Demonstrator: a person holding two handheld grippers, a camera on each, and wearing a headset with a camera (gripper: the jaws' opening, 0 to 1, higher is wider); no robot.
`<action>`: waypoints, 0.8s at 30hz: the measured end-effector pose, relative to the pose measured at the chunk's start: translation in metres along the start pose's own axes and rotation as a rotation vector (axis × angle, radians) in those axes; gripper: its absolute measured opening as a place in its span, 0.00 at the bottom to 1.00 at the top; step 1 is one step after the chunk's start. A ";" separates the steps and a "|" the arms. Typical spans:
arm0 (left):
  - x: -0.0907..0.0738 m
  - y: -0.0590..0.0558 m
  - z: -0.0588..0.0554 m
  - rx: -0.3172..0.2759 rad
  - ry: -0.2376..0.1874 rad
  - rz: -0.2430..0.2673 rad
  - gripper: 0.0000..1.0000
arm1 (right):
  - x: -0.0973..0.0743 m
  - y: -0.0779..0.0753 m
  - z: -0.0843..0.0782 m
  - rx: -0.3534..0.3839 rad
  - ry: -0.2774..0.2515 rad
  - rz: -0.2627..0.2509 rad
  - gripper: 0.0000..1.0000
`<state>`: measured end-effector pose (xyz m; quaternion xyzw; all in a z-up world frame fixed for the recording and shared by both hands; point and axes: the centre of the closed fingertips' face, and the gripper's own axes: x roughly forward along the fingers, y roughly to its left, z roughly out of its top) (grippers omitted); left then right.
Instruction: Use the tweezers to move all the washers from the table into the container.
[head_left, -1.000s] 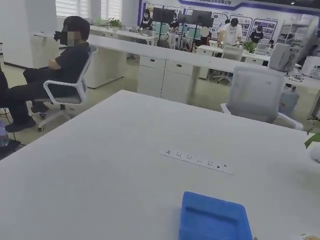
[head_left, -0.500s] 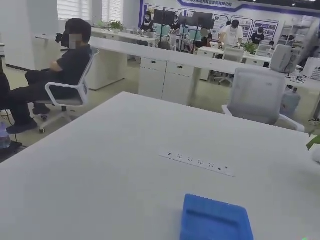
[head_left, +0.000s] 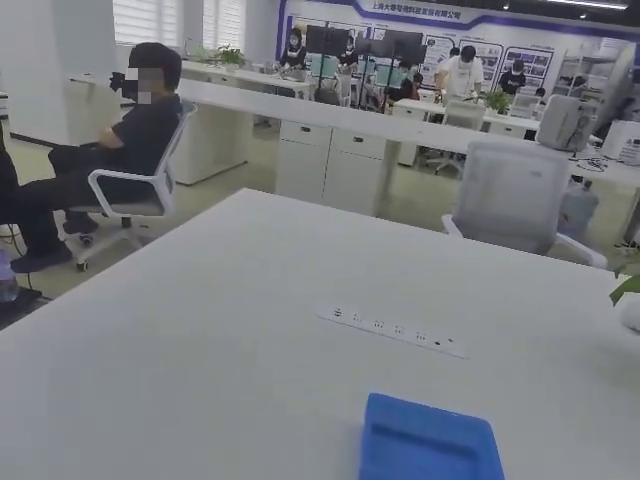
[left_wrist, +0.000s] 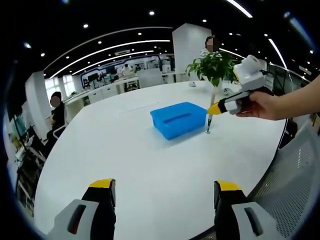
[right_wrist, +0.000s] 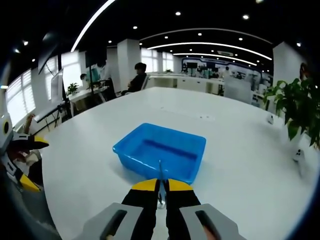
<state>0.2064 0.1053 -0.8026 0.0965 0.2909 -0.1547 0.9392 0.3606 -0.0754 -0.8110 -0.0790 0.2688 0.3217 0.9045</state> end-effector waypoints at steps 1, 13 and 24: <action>0.000 0.000 0.000 -0.001 -0.001 0.000 0.82 | 0.000 0.000 0.000 -0.005 0.000 -0.002 0.01; 0.000 -0.001 0.000 0.002 0.003 -0.001 0.82 | 0.002 -0.002 0.000 -0.011 -0.003 -0.012 0.01; 0.000 0.001 0.001 -0.002 -0.004 0.004 0.82 | 0.001 -0.003 -0.001 -0.007 0.007 -0.004 0.01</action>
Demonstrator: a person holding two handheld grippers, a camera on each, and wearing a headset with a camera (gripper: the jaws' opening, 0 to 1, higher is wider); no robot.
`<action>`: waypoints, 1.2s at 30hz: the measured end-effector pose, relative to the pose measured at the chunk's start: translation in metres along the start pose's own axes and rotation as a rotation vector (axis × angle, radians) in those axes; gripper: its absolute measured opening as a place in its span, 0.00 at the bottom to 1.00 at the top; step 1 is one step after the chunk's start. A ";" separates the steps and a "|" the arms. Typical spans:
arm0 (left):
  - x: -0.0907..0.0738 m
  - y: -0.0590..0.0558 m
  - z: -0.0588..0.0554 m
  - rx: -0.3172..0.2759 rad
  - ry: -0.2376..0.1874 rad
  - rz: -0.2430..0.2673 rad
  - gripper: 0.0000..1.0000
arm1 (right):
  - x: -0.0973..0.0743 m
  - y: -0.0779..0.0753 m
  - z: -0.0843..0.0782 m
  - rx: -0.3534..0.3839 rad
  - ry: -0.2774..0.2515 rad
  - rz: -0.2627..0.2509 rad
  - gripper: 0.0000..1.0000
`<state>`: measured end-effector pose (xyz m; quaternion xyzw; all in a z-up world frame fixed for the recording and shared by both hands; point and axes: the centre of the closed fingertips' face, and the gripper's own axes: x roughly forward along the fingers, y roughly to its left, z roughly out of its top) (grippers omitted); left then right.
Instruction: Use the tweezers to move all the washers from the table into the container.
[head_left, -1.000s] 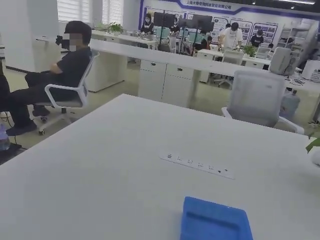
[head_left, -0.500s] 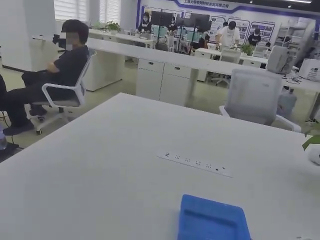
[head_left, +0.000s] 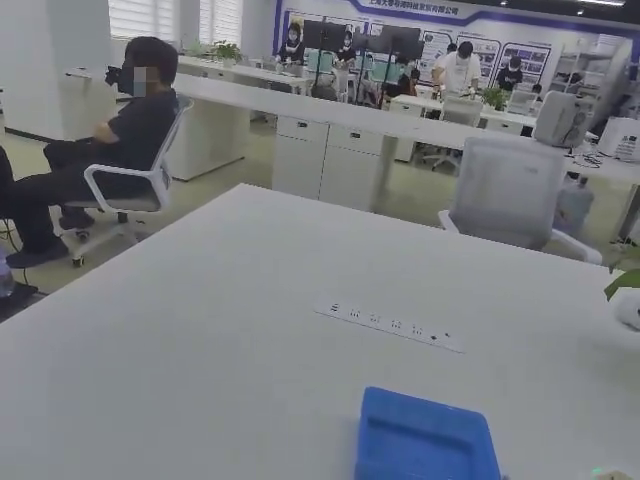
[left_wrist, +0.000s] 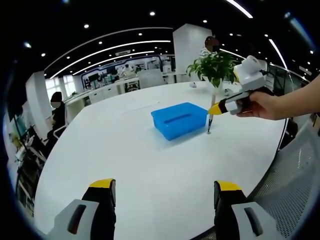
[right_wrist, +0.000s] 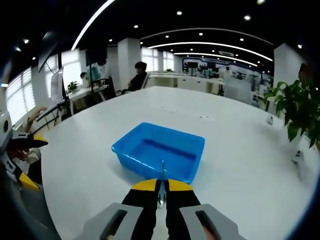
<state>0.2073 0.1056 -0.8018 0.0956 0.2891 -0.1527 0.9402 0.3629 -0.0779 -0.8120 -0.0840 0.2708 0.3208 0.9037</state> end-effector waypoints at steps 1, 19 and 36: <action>0.000 0.000 0.000 0.000 0.000 0.000 0.82 | 0.000 0.000 0.000 0.002 0.000 -0.002 0.01; 0.000 0.000 -0.001 0.000 0.004 0.000 0.81 | -0.001 0.001 0.000 -0.012 0.007 -0.001 0.02; 0.000 0.000 -0.002 0.005 0.008 -0.001 0.81 | 0.000 0.008 -0.001 -0.062 0.019 0.011 0.01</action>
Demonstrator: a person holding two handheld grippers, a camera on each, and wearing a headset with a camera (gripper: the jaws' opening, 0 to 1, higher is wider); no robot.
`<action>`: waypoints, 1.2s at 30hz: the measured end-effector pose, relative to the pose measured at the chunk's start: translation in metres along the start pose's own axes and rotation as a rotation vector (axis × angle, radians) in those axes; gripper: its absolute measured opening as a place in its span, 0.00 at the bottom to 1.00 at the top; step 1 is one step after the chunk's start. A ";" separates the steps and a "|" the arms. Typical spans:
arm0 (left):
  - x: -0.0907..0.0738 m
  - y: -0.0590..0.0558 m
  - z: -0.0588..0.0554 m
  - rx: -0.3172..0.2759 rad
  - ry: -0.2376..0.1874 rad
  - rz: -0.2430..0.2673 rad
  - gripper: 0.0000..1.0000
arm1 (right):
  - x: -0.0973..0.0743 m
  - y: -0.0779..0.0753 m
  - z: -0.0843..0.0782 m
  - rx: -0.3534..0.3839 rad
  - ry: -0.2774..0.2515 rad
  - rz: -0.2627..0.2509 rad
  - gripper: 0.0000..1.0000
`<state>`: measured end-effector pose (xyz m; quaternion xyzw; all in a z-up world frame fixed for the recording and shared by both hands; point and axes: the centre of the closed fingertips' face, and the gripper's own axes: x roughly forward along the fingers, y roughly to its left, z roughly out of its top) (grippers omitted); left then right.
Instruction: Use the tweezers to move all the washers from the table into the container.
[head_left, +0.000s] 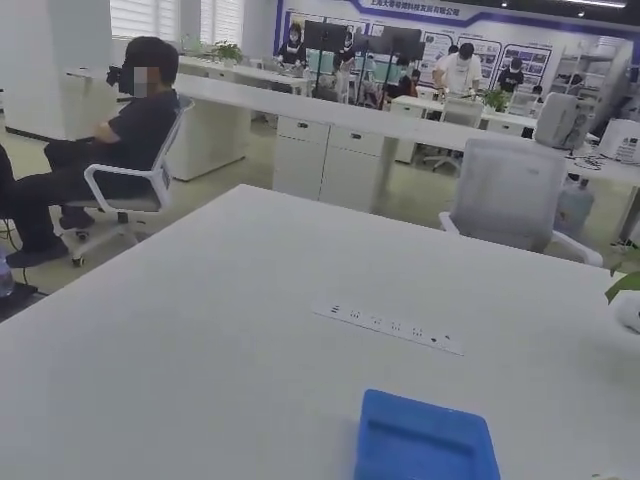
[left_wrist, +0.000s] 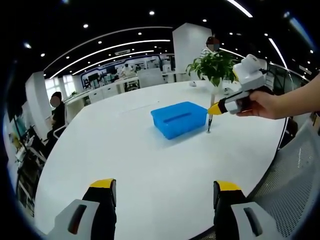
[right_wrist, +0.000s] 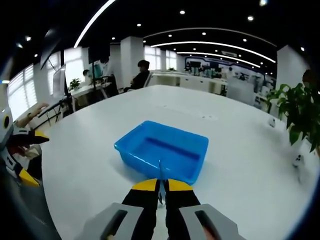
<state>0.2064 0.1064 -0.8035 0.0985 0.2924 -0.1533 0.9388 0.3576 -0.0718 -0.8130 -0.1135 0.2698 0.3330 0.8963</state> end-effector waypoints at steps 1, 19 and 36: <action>0.000 0.000 0.000 0.000 0.002 -0.001 0.81 | 0.000 0.000 0.000 -0.001 0.004 0.001 0.01; -0.001 0.000 0.002 -0.006 -0.008 -0.002 0.81 | -0.026 -0.005 0.060 -0.026 -0.109 0.025 0.01; 0.000 -0.003 0.000 -0.009 0.003 -0.017 0.82 | 0.023 -0.030 0.048 -0.011 -0.033 -0.006 0.01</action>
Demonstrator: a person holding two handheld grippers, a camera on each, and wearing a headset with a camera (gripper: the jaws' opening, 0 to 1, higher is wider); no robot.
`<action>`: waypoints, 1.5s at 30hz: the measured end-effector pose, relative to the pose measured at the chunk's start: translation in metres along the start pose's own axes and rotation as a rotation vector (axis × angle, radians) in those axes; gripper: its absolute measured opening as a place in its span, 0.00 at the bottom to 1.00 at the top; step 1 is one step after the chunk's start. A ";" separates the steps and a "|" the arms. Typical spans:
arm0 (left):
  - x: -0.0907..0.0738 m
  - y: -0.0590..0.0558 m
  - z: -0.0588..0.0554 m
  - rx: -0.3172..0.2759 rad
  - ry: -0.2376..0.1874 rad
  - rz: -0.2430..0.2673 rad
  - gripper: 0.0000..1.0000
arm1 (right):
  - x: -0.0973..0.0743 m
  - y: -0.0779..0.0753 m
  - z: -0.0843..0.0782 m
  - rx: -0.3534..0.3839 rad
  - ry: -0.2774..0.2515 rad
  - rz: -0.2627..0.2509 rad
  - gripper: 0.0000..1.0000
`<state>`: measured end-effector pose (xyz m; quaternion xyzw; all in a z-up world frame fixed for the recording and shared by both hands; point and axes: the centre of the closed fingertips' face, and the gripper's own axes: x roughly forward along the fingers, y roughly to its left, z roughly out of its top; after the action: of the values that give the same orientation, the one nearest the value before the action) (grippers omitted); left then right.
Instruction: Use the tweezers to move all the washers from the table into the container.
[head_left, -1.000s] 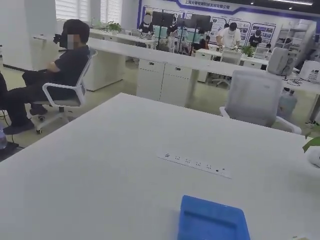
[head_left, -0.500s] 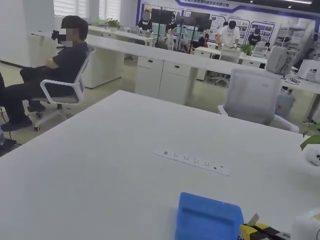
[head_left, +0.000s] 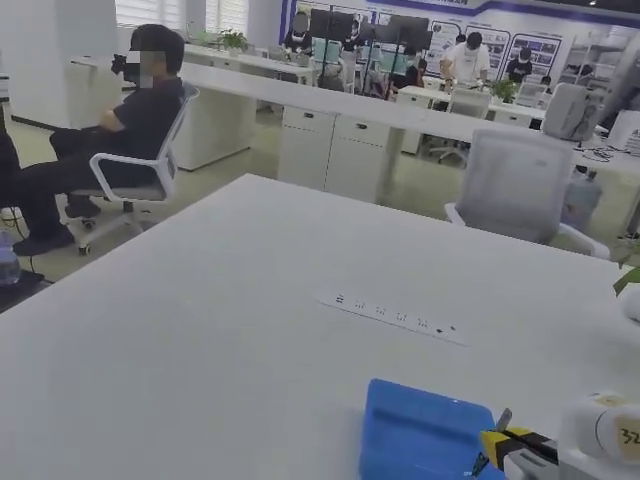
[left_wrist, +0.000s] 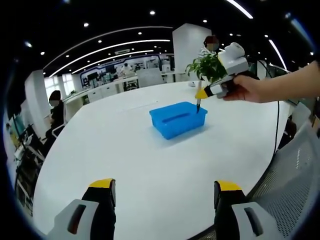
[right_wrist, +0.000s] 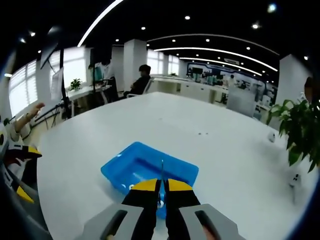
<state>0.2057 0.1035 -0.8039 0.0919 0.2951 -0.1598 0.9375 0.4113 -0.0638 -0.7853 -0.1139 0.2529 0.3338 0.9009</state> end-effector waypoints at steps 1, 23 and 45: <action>0.000 -0.001 0.000 0.000 0.000 -0.004 0.82 | 0.002 0.000 -0.002 -0.003 0.008 0.003 0.01; -0.014 -0.017 0.082 -0.066 -0.138 -0.236 0.68 | -0.008 0.004 0.010 -0.032 -0.023 0.024 0.01; -0.012 -0.075 0.150 0.322 -0.174 -0.690 0.07 | -0.086 0.134 -0.033 -0.426 0.118 0.393 0.01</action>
<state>0.2490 -0.0031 -0.6817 0.1196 0.1992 -0.5170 0.8238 0.2542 -0.0224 -0.7726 -0.2685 0.2464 0.5402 0.7586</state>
